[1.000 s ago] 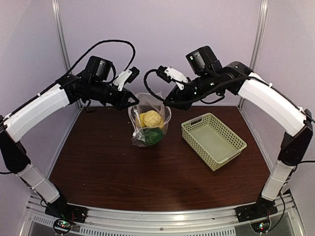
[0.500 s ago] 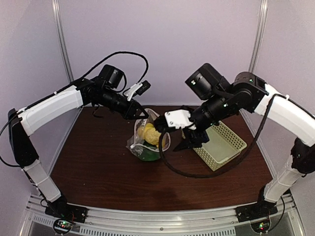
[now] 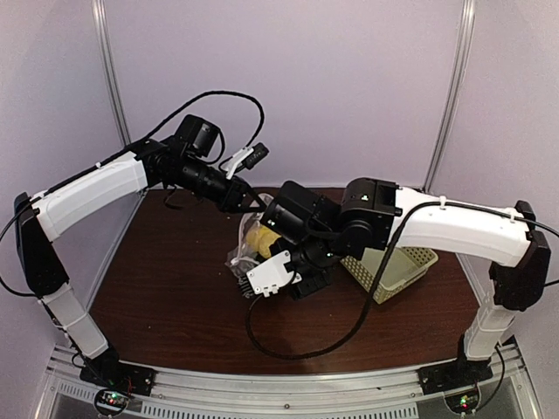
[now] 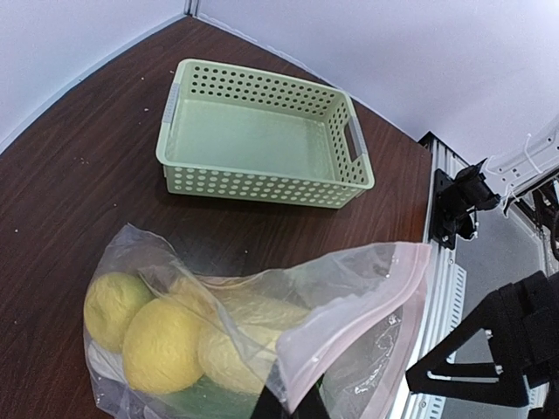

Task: Place the food in the zip-top bag and seal the zipper
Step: Pass from the left arm to the right

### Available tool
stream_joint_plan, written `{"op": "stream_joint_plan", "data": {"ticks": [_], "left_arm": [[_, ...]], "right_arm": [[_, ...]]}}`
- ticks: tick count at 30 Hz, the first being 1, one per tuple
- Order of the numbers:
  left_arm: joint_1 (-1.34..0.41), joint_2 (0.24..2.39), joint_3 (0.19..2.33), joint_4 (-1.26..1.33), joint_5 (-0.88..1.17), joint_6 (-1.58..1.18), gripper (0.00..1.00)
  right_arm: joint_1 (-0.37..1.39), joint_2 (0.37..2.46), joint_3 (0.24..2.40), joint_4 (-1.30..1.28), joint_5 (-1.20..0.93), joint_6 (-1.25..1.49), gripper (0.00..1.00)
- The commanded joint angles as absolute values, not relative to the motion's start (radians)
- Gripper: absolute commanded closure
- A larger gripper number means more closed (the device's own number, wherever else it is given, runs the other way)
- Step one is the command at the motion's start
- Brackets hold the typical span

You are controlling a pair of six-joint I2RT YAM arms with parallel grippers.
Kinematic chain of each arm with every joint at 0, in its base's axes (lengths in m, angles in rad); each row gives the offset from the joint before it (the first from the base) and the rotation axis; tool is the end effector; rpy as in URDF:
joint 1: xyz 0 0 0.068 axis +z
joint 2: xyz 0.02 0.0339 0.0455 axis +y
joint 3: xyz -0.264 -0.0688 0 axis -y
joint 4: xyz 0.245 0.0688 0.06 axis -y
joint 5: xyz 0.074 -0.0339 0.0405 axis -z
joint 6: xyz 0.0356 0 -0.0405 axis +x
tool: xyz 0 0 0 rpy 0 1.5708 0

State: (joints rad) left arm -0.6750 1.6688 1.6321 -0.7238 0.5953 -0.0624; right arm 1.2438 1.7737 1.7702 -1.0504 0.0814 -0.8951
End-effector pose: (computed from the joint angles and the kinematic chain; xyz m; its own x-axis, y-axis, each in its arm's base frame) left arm 0.2747 -0.2454 0.3559 -0.5891 0.4054 -0.6990 0.7994 0.4186 -0.4309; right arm 0.1224 0.3518 0.3360 0.5518 -0.7944 -0.2539 -0.8001 -0.4184 -0.4298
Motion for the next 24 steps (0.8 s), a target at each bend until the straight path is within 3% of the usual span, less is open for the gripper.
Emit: {"op": "stream_joint_plan", "data": {"ticks": [1,5,10,13,16,21,24], "left_arm": [[-0.67,1.637,1.64,-0.666,0.643,-0.062,1.0],[-0.67,1.638,1.64,-0.666,0.646,-0.06,1.0],[-0.67,1.641,1.646,-0.666,0.653,-0.06,1.0],[-0.67,1.638,1.643,-0.667,0.644,-0.06,1.0],[-0.67,1.63,1.641,-0.67,0.619,-0.06,0.99],[-0.67,1.549,1.611,-0.651,0.427,-0.07,0.7],[-0.67,1.424,1.489,-0.555,0.304,-0.104,0.55]], "right_arm": [[1.241,1.781,1.724,-0.997,0.221,-0.894,0.43],[1.241,1.785,1.685,-0.963,0.248,-0.903,0.48],[1.24,1.813,1.681,-0.923,0.286,-0.896,0.86],[1.238,1.819,1.694,-0.904,0.294,-0.904,1.0],[1.237,1.818,1.726,-0.915,0.283,-0.908,1.0],[1.22,1.787,1.825,-0.949,0.225,-0.88,1.0],[1.198,1.766,1.862,-0.953,0.198,-0.857,1.0]]}}
